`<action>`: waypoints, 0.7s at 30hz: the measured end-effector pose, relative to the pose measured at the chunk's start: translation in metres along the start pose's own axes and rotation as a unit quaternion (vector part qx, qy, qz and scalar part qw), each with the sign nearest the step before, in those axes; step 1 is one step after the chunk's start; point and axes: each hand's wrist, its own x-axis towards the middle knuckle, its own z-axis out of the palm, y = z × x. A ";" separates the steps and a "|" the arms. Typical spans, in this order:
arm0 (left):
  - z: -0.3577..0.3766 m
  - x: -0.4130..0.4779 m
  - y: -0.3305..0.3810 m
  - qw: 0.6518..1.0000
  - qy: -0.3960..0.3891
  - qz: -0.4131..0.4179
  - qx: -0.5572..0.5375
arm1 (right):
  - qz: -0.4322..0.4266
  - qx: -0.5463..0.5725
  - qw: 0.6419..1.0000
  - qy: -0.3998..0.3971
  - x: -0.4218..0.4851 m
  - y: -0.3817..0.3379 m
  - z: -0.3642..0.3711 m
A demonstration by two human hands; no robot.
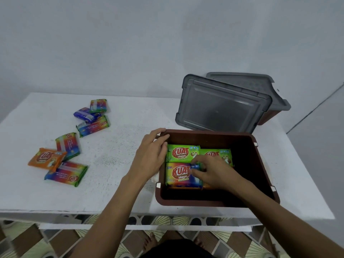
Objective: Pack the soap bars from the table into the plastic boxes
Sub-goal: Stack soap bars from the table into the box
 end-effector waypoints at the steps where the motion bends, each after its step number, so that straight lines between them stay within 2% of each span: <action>1: -0.001 -0.001 -0.002 1.000 -0.007 0.002 -0.002 | 0.003 -0.031 1.000 0.004 0.001 -0.003 -0.003; 3: -0.005 -0.003 -0.009 0.999 -0.022 0.003 -0.028 | 0.007 -0.077 0.997 0.023 0.006 -0.010 -0.013; 7: -0.019 -0.007 -0.028 0.995 -0.063 0.001 -0.075 | -0.015 -0.060 0.995 0.074 0.024 -0.033 -0.035; 10: -0.036 -0.011 -0.052 0.997 -0.056 -0.013 -0.048 | -0.050 -0.033 0.990 0.124 0.046 -0.055 -0.046; 14: -0.062 -0.020 -0.096 0.997 -0.034 -0.070 -0.001 | -0.102 -0.018 0.983 0.150 0.088 -0.090 -0.043; 17: -0.083 -0.031 -0.129 0.988 -0.018 -0.147 0.030 | -0.139 -0.021 0.982 0.126 0.124 -0.123 -0.030; 21: -0.108 -0.049 -0.164 0.967 0.060 -0.236 0.068 | -0.187 -0.022 0.980 0.071 0.172 -0.167 -0.005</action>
